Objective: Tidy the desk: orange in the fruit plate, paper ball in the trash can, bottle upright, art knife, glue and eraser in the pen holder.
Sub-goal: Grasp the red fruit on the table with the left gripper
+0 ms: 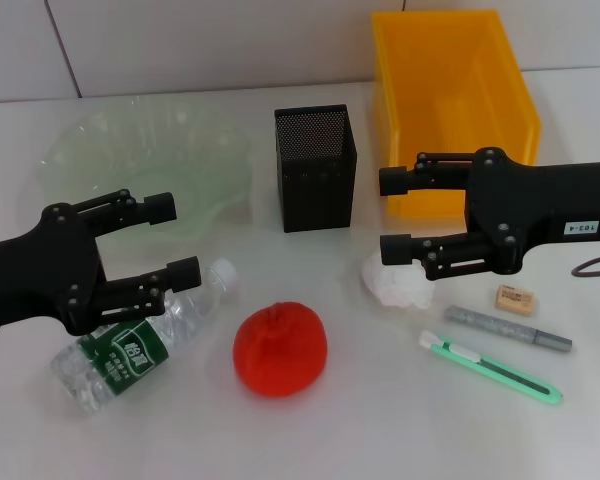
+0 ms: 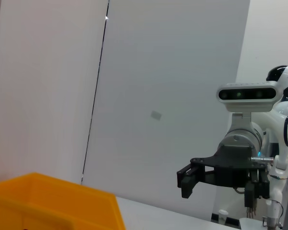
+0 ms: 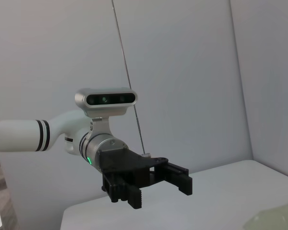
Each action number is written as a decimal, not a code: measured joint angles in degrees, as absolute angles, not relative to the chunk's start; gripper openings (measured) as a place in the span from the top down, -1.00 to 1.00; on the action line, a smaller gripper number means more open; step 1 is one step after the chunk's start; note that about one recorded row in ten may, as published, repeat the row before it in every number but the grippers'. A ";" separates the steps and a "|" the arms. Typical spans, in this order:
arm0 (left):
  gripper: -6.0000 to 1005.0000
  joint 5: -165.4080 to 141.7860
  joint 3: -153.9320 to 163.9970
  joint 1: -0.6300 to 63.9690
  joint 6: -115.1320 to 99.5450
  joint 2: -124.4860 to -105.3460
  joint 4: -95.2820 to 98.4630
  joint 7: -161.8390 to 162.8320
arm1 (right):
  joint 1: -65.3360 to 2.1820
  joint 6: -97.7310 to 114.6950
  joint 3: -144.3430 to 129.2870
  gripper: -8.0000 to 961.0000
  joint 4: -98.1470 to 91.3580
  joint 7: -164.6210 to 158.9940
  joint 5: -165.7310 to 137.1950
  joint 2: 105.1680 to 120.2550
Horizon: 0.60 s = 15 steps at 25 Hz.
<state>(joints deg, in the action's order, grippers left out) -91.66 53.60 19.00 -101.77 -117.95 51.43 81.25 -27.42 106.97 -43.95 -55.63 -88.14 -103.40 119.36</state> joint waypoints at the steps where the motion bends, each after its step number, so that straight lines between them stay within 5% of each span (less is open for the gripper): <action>1: -0.56 -91.66 53.60 19.00 -101.77 -117.95 51.43 81.25 | -27.42 106.96 -43.94 -0.65 -55.63 -88.15 -103.39 119.36; 15: -0.55 -91.57 53.61 19.00 -101.78 -117.95 51.41 81.14 | -27.39 106.95 -43.94 -0.65 -55.28 -88.15 -103.39 119.35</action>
